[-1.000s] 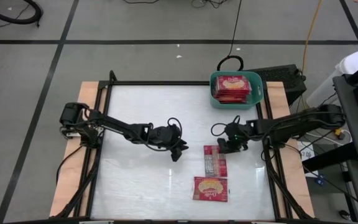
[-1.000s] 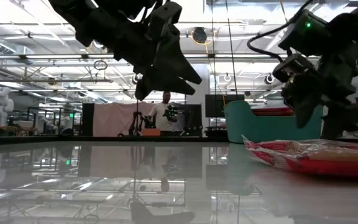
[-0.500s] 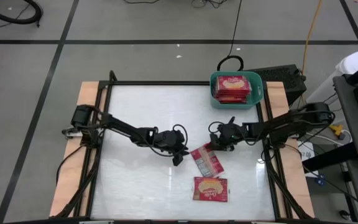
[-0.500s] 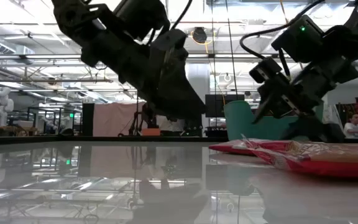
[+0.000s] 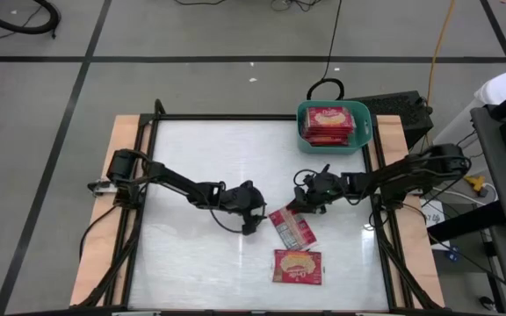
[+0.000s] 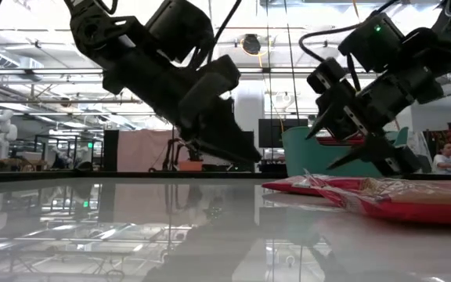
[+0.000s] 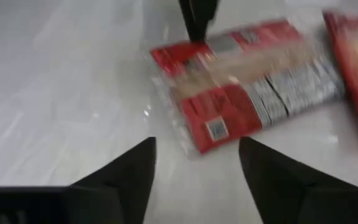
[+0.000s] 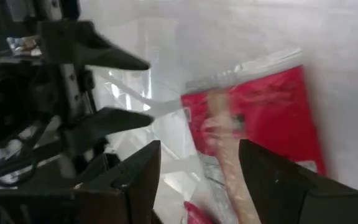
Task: Sort popcorn bags into baskets
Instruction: Put the red popcorn bag into the green bin
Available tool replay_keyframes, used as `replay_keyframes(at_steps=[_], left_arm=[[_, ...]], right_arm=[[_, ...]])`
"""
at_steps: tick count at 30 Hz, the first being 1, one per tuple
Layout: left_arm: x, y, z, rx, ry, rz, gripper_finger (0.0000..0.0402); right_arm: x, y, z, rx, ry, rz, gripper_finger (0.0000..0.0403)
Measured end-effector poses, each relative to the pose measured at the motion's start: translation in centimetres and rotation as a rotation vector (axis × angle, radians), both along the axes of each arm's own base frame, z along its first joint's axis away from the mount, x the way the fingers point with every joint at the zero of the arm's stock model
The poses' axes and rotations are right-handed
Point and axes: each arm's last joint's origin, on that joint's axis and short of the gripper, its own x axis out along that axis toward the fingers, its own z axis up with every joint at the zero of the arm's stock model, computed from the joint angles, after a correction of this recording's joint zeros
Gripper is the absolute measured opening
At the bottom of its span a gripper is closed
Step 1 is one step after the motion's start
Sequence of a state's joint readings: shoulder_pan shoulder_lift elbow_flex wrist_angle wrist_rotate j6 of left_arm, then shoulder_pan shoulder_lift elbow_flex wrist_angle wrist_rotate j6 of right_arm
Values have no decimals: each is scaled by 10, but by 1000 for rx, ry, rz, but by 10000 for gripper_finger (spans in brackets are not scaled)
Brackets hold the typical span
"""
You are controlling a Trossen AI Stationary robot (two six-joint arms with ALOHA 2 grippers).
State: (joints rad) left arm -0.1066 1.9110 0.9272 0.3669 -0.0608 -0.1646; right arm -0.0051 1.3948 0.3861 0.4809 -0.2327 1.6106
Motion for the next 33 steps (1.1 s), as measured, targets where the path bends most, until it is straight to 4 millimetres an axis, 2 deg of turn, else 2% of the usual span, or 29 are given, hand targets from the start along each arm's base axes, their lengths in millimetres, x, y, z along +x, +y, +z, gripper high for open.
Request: replay_keyframes(at_steps=[5,7,11,16,25,29,33], left_arm=[[-2,6,-4,106,49,-79,259],[-1,8,-5,142,40,-101,254],[2,9,-20,134,48,-145,233],[5,10,-23,137,15,-113,219],[16,7,-38,143,-44,-153,239],[22,6,-43,152,-69,-163,207],[31,7,-52,118,-86,-212,138]], right_arm=[[-2,0,11,20,-45,-8,208],[-4,0,16,26,-62,-7,208],[-9,1,28,55,-97,6,208],[-17,2,39,54,-102,11,208],[-30,3,38,2,-29,55,208],[-30,3,40,4,-49,72,208],[-30,3,41,2,-54,74,208]])
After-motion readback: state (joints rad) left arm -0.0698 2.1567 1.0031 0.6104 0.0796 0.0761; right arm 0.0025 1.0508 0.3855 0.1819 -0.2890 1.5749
